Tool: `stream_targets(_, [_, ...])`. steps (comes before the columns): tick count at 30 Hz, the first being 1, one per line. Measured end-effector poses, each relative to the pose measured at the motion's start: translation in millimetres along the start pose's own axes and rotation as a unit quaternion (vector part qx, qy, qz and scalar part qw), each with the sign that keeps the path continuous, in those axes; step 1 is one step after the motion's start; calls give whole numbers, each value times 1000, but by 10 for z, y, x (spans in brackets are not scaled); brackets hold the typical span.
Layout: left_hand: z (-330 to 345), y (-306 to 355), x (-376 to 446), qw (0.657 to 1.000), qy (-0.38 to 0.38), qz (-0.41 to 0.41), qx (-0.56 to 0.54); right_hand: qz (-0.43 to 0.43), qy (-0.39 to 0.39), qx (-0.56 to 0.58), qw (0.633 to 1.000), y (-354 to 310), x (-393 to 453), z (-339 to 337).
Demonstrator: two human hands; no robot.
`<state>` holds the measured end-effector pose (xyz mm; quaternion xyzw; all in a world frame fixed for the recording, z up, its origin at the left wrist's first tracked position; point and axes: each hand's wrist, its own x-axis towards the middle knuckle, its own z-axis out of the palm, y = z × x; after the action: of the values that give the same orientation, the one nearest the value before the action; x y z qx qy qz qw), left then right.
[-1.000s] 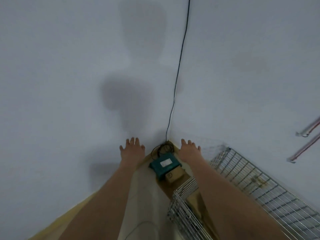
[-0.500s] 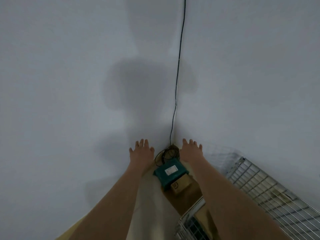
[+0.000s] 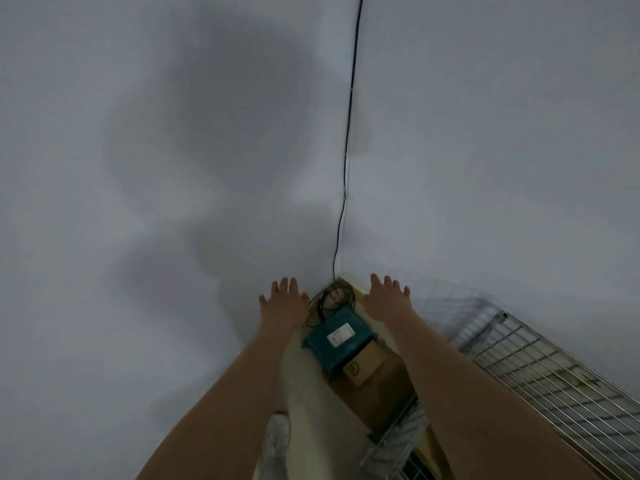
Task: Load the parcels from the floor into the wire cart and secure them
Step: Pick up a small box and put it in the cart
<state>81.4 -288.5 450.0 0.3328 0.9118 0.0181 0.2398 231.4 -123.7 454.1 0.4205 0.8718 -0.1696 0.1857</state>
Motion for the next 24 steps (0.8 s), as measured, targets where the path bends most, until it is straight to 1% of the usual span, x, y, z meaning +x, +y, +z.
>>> stream_targets(6, [37,-211,862,995,-71,62,35,82,-12,35,996,-306,537,124])
stream_targets(10, [116,-238,1298,986,-119,105,53,126,-18,72,989,-339,671,287])
stream_targets(16, [546,-58,1726,971,-170,150,69,208,-51,152,965,-24,828,721])
stream_targets(20, [868,60,1954,964,-196,154,88,234,-99,163,953,271,1023,1045])
stream_targets(22, [1072,119,2118,962,-203,156,91,245,-110,171,948,390,1176,1242])
stream_targets(24, [1303,172,2292,962,-212,154,71,260,-115,190,940,471,1330,1448])
